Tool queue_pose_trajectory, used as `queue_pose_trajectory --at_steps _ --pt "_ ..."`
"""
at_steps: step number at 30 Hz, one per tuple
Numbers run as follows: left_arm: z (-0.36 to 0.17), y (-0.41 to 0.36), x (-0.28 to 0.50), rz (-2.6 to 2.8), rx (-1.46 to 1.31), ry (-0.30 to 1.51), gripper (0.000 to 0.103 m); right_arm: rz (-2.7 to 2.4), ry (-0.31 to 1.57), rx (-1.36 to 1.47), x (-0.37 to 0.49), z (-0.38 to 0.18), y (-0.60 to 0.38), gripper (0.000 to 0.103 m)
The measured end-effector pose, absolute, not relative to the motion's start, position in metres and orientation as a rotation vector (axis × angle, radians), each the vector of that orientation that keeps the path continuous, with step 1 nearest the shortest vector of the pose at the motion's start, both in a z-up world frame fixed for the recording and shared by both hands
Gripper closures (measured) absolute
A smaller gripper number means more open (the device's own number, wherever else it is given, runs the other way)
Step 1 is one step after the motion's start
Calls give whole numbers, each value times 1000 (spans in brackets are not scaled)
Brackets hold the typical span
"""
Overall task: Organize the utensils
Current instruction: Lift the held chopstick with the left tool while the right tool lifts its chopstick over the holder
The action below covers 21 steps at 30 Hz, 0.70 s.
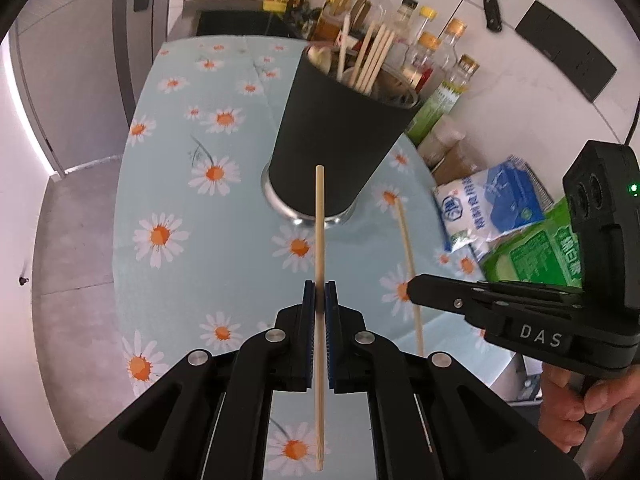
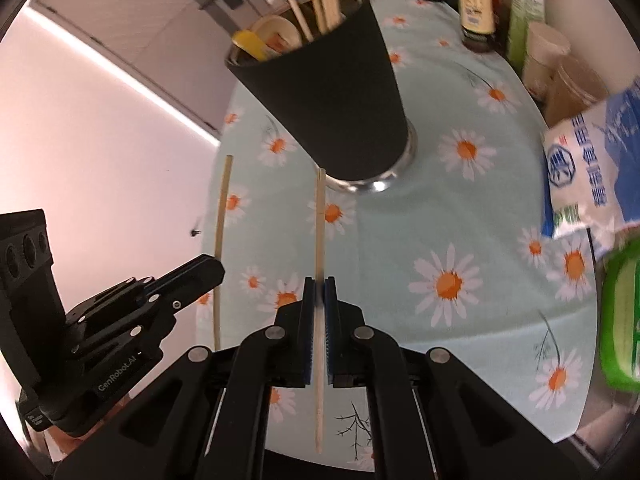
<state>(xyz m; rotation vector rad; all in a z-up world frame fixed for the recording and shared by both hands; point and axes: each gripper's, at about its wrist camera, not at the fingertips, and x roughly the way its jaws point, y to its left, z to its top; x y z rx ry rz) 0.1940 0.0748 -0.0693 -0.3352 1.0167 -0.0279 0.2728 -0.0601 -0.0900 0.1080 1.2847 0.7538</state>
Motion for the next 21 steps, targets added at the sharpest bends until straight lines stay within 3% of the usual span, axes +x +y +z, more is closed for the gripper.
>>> queue_pose_trajectory --at_steps 21 --pt "0 57 203 42 -355 793 99 1017 978 118 297 -11 -74 97"
